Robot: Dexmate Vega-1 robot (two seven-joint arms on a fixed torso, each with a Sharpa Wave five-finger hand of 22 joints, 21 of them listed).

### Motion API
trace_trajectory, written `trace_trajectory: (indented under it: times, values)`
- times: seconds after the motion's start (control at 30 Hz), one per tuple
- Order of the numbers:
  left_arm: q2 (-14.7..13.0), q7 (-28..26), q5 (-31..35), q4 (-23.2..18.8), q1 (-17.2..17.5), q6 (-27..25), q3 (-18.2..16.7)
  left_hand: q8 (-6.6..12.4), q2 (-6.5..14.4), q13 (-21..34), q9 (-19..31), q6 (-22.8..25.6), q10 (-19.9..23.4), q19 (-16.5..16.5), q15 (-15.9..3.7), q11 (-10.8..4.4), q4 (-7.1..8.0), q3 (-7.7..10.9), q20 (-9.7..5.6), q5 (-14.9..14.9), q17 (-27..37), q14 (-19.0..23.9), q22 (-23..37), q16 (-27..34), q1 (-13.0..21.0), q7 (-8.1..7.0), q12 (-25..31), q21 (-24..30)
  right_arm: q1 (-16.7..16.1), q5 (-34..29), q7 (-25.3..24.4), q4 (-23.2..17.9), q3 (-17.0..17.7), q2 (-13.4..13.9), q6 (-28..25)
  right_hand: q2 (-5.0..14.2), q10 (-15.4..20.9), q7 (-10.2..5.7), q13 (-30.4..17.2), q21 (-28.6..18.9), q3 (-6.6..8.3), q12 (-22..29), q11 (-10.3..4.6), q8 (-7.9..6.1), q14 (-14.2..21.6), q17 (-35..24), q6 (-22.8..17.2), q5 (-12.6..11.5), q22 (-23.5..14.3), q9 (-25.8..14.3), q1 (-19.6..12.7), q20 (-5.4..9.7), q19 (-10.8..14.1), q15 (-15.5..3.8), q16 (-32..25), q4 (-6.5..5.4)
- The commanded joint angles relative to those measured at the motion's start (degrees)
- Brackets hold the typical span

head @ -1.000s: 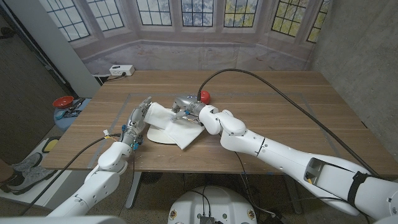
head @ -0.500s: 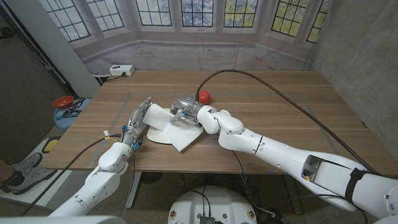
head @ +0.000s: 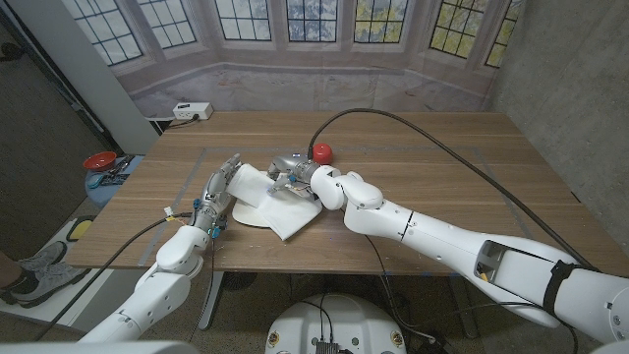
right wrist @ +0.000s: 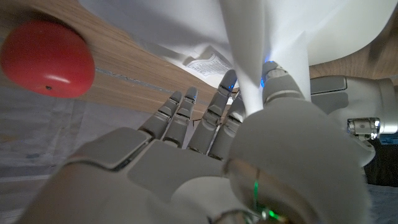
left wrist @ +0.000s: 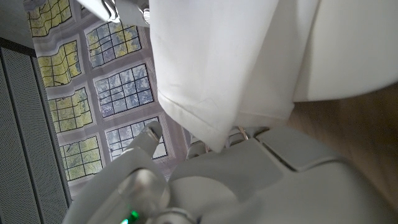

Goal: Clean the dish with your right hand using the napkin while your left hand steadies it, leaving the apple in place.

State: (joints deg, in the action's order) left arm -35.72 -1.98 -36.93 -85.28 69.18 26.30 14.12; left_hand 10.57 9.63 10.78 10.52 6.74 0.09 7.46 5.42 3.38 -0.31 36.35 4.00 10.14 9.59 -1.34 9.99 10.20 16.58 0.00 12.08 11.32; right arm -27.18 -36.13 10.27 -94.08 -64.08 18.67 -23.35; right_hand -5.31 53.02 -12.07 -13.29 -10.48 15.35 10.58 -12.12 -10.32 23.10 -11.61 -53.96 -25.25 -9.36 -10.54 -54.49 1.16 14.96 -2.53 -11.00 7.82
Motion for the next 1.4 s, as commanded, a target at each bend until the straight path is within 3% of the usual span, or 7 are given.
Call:
trace_trajectory:
  times: [0.03,0.3,0.57,0.8,0.87,1.1,1.4]
  values:
    - [-0.15,-0.29,-0.16,-0.19,0.55,0.21,-0.50,0.17,-0.04,0.29,0.13,0.07,-0.26,-0.02,0.40,0.40,-0.08,0.36,0.16,-0.07,0.11,-0.28,0.10,-0.05,0.15,0.07,-0.15,-0.04,1.78,1.03,1.45,1.13,-0.88,-0.50,-0.34,-0.47,-2.45,0.39,-0.22,0.25,0.61,-0.28,0.09,0.17,-1.53,-0.16,2.80,-0.55,-0.09,-0.27,1.06,-0.39,-0.68,-3.56,0.17,-0.10]
    - [-0.09,-0.34,-0.33,-0.11,0.94,0.55,-0.80,0.18,-0.01,0.29,0.13,0.11,-0.25,-0.02,0.31,0.35,-0.18,0.34,0.17,-0.07,0.11,-0.30,0.10,-0.05,0.22,0.10,-0.15,-0.03,3.14,1.96,3.32,1.71,-1.42,-0.89,-0.55,-1.40,-9.30,2.30,-0.09,0.27,0.71,-0.65,1.40,0.27,-4.91,-0.22,10.06,-1.17,-0.13,-0.35,2.80,-1.41,-2.64,-1.49,0.07,-0.29]
    - [-0.63,-0.65,-0.47,-0.84,1.72,0.70,-1.62,0.20,-0.01,0.29,0.13,0.18,-0.24,-0.05,0.32,0.37,-0.25,0.31,0.15,-0.09,0.11,-0.29,0.10,-0.03,0.27,0.05,-0.14,-0.04,3.77,3.03,4.21,1.82,-1.63,-1.03,-0.65,-1.59,-13.53,3.84,0.21,0.30,0.66,-0.67,2.37,0.36,-7.20,-0.24,15.08,-1.45,-0.15,-0.38,4.10,-2.09,-4.08,-0.09,0.03,-0.61]
    - [-1.06,-0.99,-0.68,-1.41,2.41,0.55,-2.36,0.24,0.01,0.29,0.13,0.28,-0.21,-0.10,0.41,0.51,-0.34,0.26,0.22,-0.10,0.11,-0.31,0.10,-0.03,0.33,0.15,-0.12,-0.05,4.73,4.42,5.95,1.84,-1.82,-1.09,-0.28,-1.35,-17.63,5.18,0.47,0.43,0.70,-0.75,4.20,0.33,-9.02,-0.23,18.89,-1.37,-0.17,-0.37,5.10,-2.96,-5.99,1.49,-0.02,-0.90]
    - [-1.12,-1.06,-0.75,-1.53,2.54,0.45,-2.49,0.23,0.04,0.29,0.13,0.29,-0.18,-0.10,0.44,0.54,-0.35,0.26,0.23,-0.10,0.11,-0.31,0.10,-0.03,0.35,0.16,-0.11,-0.05,4.93,4.65,6.26,1.70,-1.88,-0.99,-0.24,-1.32,-18.86,5.22,0.57,0.38,0.69,-0.59,5.43,0.28,-10.06,-0.24,20.41,-1.35,-0.18,-0.37,5.47,-3.18,-6.61,2.27,0.05,-0.97]
    - [-1.25,-0.91,-0.77,-1.69,2.68,0.29,-2.64,0.24,0.09,0.29,0.13,0.32,-0.18,-0.12,0.39,0.55,-0.40,0.24,0.24,-0.10,0.11,-0.34,0.10,-0.03,0.40,0.19,-0.11,-0.05,5.35,5.64,7.46,0.64,-1.86,-0.43,0.13,-1.53,-21.54,6.23,0.70,0.41,0.49,-0.63,6.59,0.46,-11.60,-0.25,23.82,-1.36,-0.19,-0.39,6.31,-3.43,-7.85,3.48,0.07,-1.09]
    - [-1.33,-0.73,-0.55,-1.94,2.66,0.12,-2.52,0.32,0.19,0.29,0.13,0.57,-0.11,-0.11,0.36,0.59,-0.52,0.24,0.28,-0.09,0.10,-0.27,0.10,0.00,0.54,0.21,-0.08,-0.04,5.22,5.90,8.32,-2.20,-1.68,0.99,0.40,-1.45,-27.73,7.61,0.99,0.27,0.05,-0.90,8.41,0.35,-13.86,-0.32,28.50,-1.33,-0.23,-0.38,8.11,-4.11,-9.47,4.83,-0.08,-1.63]
